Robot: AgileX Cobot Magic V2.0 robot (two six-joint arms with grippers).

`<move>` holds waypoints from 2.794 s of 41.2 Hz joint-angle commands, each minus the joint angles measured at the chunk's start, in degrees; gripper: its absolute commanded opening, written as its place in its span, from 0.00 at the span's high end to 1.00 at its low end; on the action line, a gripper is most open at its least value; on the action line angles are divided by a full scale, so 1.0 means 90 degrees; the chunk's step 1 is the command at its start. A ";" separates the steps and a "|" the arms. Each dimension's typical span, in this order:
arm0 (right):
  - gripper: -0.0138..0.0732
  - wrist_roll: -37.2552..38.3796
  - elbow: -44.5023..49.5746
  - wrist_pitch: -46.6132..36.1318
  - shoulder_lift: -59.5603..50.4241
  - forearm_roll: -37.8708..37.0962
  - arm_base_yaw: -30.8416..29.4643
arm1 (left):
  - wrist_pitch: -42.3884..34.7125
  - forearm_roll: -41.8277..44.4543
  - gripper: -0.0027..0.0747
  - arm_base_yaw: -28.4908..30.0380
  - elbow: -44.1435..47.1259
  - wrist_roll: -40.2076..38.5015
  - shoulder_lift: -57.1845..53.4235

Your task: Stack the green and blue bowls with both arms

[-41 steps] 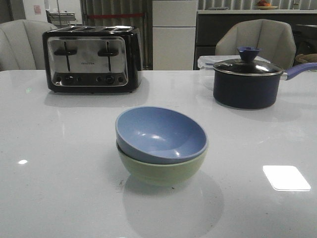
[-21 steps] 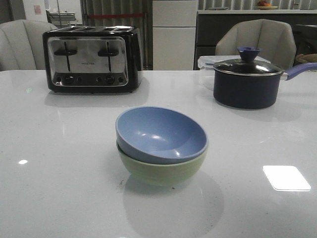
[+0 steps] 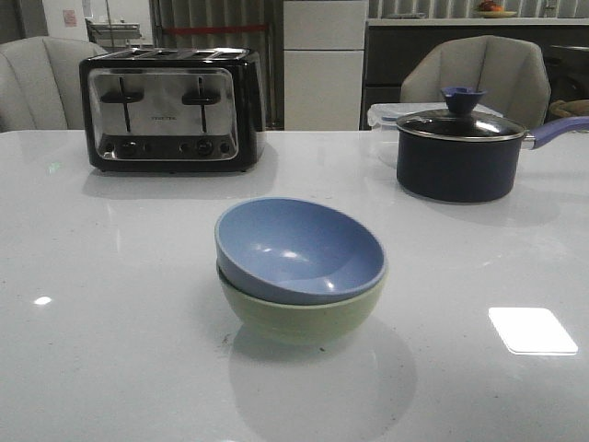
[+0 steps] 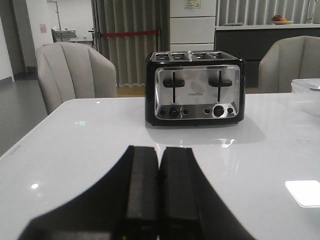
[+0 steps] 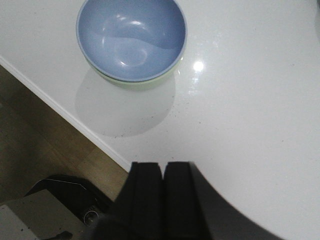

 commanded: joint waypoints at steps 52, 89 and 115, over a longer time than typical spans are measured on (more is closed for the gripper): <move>0.81 -0.0059 0.4440 -0.4406 -0.5076 -0.0123 -0.2760 | -0.0573 -0.0003 0.85 0.0010 0.0023 -0.0064 -0.0125; 0.81 0.1657 0.4440 -0.5254 -0.5076 -0.1439 -0.2765 | -0.0573 -0.0003 0.85 0.0010 0.0023 -0.0064 -0.0125; 0.81 0.1657 0.4440 -0.5224 -0.5076 -0.1439 -0.2838 | -0.0573 -0.0003 0.85 0.0010 0.0023 -0.0064 -0.0125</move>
